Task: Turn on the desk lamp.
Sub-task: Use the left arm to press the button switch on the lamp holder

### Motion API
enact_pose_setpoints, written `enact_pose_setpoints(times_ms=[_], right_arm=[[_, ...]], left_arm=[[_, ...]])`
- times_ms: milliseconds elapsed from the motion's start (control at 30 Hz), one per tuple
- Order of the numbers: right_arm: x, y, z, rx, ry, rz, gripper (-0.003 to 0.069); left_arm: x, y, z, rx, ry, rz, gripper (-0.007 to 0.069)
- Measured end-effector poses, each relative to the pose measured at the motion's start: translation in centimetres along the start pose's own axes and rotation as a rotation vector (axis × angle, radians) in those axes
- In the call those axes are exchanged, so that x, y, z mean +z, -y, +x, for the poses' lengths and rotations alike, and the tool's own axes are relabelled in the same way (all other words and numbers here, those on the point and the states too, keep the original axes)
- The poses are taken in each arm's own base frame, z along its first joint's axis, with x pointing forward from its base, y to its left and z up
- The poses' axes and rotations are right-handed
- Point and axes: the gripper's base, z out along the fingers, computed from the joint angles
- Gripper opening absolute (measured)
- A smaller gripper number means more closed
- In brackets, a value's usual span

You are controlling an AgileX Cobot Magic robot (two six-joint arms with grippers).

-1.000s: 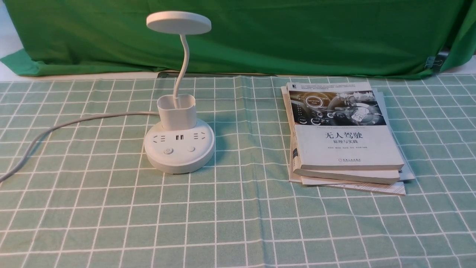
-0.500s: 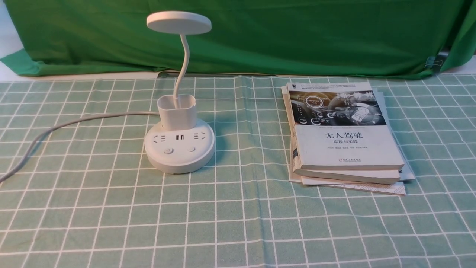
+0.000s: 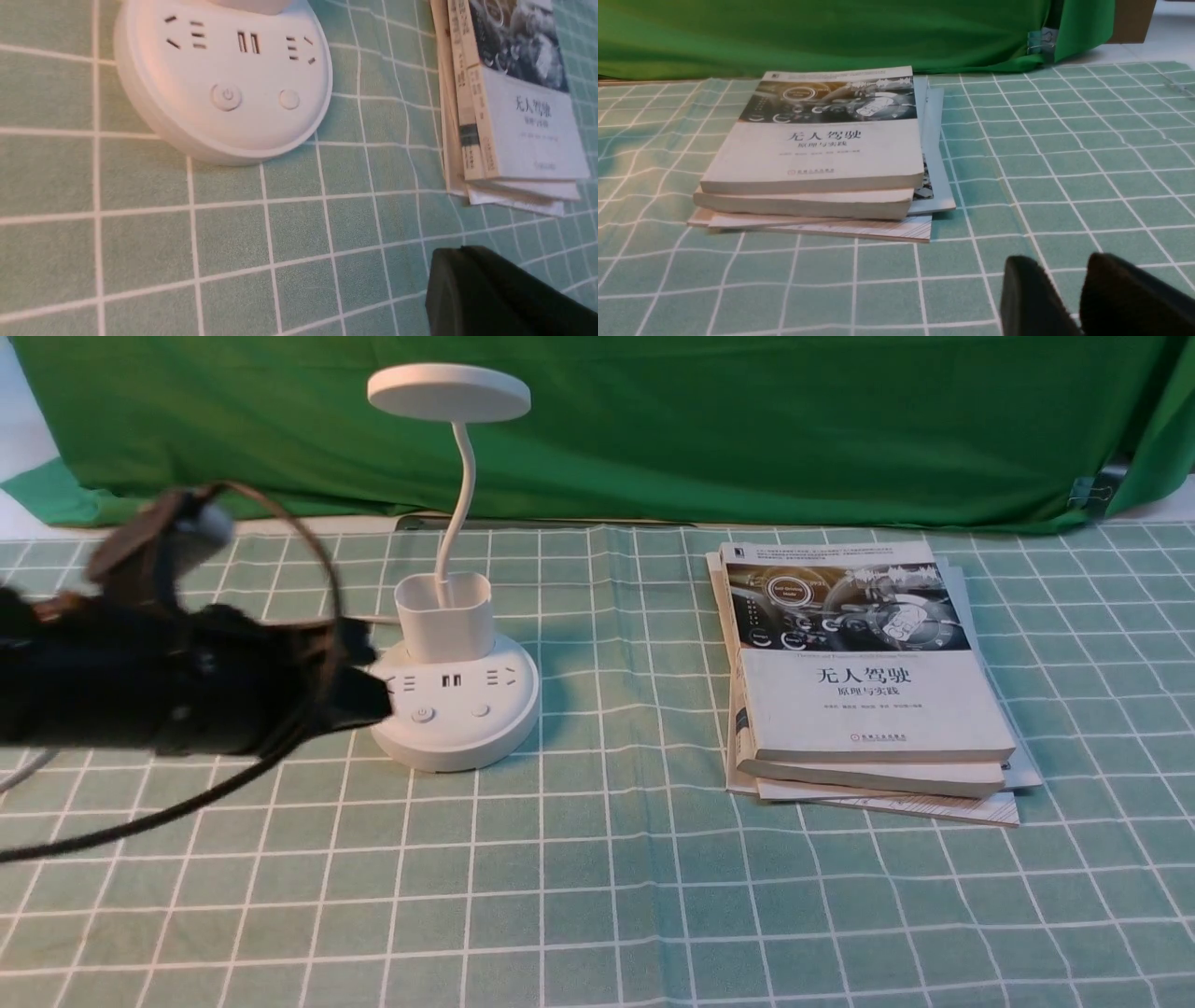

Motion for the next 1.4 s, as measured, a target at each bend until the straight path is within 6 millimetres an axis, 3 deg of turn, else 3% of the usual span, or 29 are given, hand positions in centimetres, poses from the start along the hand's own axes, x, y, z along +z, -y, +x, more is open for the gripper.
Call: enact_pose_setpoints(times_ms=[200,333,467,767,1400], right_arm=[[0.0,0.0,0.0,0.0,0.001,0.0,0.0238],[0.0,0.0,0.0,0.0,0.001,0.0,0.0238],[0.0,0.0,0.0,0.0,0.001,0.0,0.0238],[0.0,0.0,0.0,0.0,0.001,0.0,0.0238],[0.0,0.0,0.0,0.0,0.001,0.0,0.0238]], left_arm=[[5.4,2.1,-1.8,0.208,-0.13,-0.147,0.0004],[8.5,2.1,-3.1,0.284,-0.148,-0.283,0.0004],[10.3,1.8,-3.7,0.275,-0.147,-0.314,0.0004],[12.8,0.8,-3.7,0.271,-0.095,-0.309,0.0004],[15.0,-0.2,-3.2,0.238,-0.11,-0.31,0.0004]])
